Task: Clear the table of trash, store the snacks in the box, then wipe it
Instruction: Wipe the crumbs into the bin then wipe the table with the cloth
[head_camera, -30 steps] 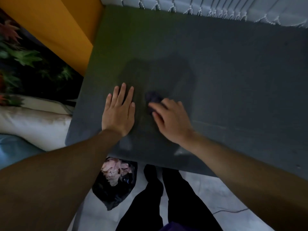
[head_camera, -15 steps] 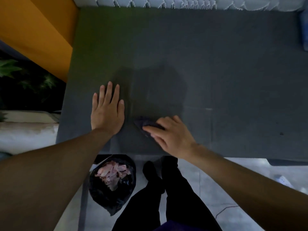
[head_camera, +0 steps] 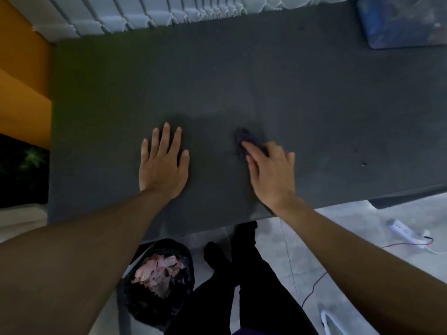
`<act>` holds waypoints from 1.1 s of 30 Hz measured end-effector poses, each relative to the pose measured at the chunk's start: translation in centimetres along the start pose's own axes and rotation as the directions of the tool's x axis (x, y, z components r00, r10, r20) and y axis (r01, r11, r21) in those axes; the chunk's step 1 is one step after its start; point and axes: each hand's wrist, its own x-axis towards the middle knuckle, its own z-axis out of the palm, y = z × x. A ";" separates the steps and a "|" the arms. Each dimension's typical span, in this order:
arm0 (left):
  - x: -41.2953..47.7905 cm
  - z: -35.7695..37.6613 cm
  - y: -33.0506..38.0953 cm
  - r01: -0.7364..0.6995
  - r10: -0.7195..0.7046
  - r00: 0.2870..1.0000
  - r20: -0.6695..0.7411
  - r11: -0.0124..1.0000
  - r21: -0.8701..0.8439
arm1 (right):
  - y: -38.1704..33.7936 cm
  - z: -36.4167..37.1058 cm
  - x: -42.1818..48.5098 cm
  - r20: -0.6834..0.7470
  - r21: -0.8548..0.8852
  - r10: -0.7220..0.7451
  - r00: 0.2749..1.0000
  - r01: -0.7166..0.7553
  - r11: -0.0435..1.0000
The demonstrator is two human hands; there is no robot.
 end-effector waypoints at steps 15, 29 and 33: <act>5.5 0.7 7.5 -0.128 0.128 0.992 0.008 0.991 0.023 | 3.0 -0.8 -0.2 -0.021 0.033 0.061 0.998 -0.061 0.998; 14.1 -0.4 12.1 -0.087 0.087 0.996 0.003 0.996 -0.006 | 6.1 -0.9 2.8 0.022 0.097 -0.170 0.985 0.167 0.981; 17.3 -0.8 12.7 -0.052 0.052 0.999 -0.001 0.998 -0.020 | 9.2 -0.5 7.9 -0.067 0.073 0.143 0.988 -0.138 0.988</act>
